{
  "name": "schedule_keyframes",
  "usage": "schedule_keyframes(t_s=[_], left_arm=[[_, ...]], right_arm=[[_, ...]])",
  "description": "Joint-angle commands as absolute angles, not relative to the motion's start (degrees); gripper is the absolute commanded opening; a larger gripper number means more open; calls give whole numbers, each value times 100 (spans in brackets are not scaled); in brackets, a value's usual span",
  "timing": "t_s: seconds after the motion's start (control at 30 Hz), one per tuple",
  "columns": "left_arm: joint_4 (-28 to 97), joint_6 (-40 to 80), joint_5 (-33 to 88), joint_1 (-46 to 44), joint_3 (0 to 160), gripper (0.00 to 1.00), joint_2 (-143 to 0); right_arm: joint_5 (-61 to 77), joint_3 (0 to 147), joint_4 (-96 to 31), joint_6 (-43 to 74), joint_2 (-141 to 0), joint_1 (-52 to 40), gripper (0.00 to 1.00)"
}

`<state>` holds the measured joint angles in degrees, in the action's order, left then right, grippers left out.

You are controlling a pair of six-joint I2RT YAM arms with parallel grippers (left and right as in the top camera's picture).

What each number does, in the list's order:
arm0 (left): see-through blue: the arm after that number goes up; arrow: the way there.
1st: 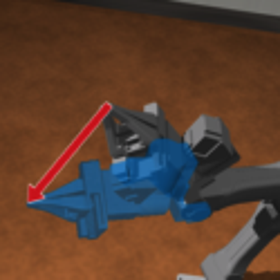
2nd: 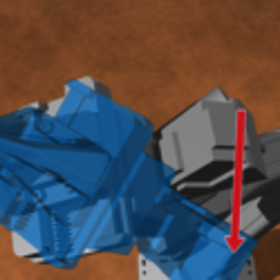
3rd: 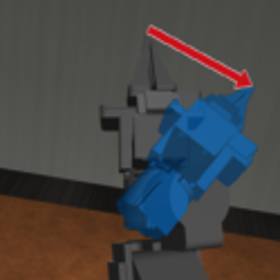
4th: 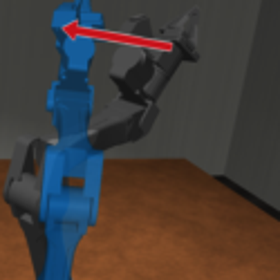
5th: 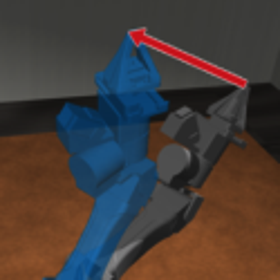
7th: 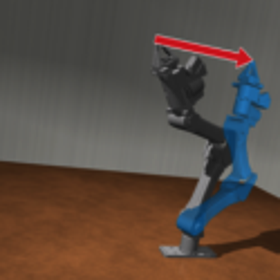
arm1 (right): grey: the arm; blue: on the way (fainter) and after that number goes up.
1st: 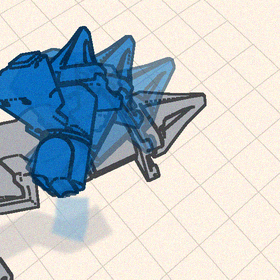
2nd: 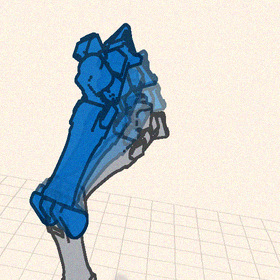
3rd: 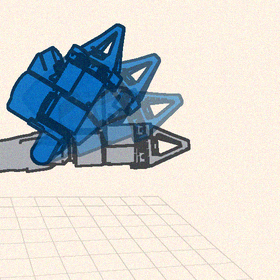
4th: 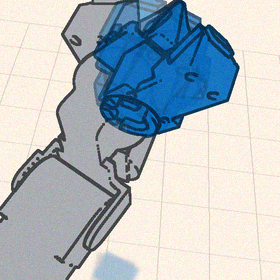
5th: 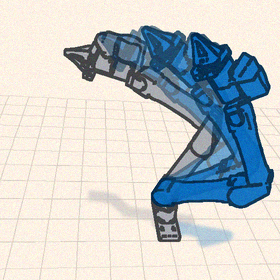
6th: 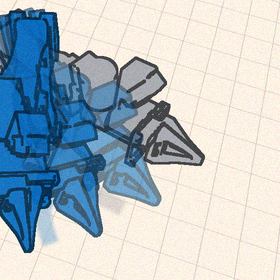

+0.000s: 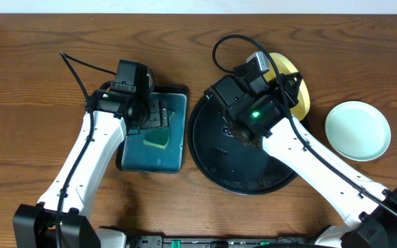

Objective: Clean dirty plates on tray and stack at the side
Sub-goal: 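Tilt and carry the yellow plate right toward the plate stack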

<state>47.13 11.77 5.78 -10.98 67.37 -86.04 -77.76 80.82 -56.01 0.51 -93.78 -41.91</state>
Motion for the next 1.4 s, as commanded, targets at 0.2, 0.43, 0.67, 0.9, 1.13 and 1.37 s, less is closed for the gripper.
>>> schedule_keyframes(t_s=[0.2,0.43,0.67,0.9,1.13,1.37], left_arm=[[4735,1138,506,-1100,6770,86,-8615],[4751,1138,504,-1098,6770,86,-8615],[4777,1138,506,-1100,6770,86,-8615],[4779,1138,504,-1100,6770,86,-8615],[4777,1138,506,-1098,6770,86,-8615],[4777,1138,506,-1100,6770,86,-8615]], right_arm=[[-7644,8097,-5544,38,-9251,-4248,1],[-5118,8095,-5457,707,-9251,-3929,1],[-3420,8062,-5505,1863,-9262,-3208,1],[-2097,7926,-5507,2292,-9264,-2272,1],[-1074,7336,-5400,2294,-9264,-1396,1],[373,6534,-4862,2285,-9264,-687,1]])
